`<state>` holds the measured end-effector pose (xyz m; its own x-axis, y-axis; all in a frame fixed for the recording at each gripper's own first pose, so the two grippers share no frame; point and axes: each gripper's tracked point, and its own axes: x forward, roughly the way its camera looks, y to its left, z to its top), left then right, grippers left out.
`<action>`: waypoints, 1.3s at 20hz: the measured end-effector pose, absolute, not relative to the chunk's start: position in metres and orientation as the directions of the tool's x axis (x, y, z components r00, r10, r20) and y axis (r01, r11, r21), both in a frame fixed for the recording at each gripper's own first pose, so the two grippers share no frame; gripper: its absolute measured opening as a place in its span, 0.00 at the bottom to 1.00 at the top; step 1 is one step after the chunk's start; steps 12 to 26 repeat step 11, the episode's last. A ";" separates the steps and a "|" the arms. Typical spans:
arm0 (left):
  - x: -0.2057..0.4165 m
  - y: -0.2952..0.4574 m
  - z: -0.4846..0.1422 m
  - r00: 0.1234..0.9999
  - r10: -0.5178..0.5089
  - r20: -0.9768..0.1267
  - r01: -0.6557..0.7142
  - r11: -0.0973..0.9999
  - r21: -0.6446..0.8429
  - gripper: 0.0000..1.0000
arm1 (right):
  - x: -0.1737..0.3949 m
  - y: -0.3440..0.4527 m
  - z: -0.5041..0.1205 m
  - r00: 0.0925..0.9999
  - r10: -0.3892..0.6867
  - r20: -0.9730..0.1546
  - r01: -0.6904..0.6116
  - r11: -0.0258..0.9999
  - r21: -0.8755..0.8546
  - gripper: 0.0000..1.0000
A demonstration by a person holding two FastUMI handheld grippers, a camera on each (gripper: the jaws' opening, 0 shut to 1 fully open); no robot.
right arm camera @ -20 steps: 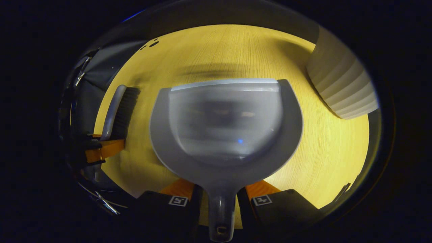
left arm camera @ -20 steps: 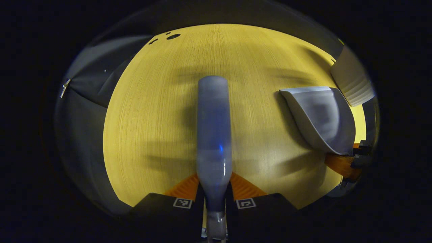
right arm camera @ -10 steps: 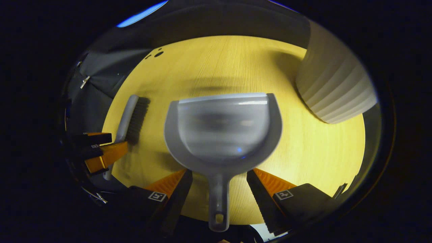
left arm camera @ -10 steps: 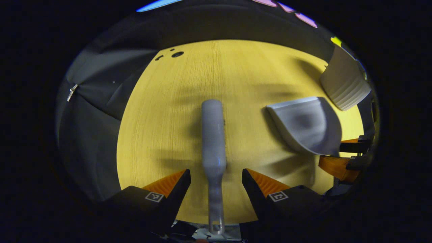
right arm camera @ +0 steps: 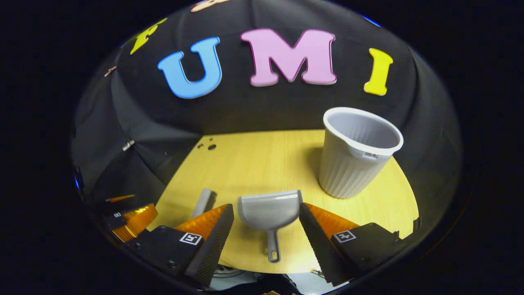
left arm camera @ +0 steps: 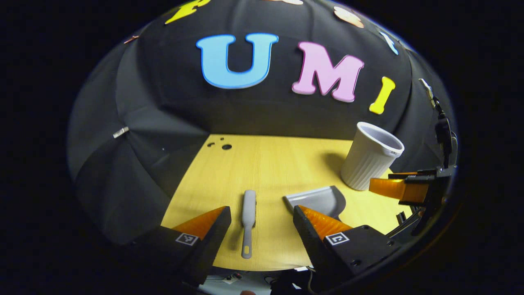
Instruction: Pick up the small broom and dustpan from the desktop, sweep the trash into the dustpan with the broom, and then empty the trash into the garbage bin.
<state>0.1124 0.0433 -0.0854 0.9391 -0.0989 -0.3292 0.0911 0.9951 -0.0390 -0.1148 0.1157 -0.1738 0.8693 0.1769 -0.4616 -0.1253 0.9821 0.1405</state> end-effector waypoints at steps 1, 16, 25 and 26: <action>0.093 0.053 -0.072 0.966 -0.062 -0.252 0.055 0.998 -0.033 0.97 | -0.124 0.111 -0.154 0.911 0.157 -0.382 -0.118 0.985 0.124 0.99; 0.033 0.042 -0.029 1.000 -0.001 0.023 0.002 0.998 -0.055 0.97 | -0.163 0.072 -0.092 0.989 0.141 -0.046 -0.146 0.978 -0.148 0.98; 0.033 0.042 -0.029 1.000 -0.001 0.023 0.002 0.998 -0.055 0.97 | -0.163 0.072 -0.092 0.989 0.141 -0.046 -0.146 0.978 -0.148 0.98; 0.033 0.042 -0.029 1.000 -0.001 0.023 0.002 0.998 -0.055 0.97 | -0.163 0.072 -0.092 0.989 0.141 -0.046 -0.146 0.978 -0.148 0.98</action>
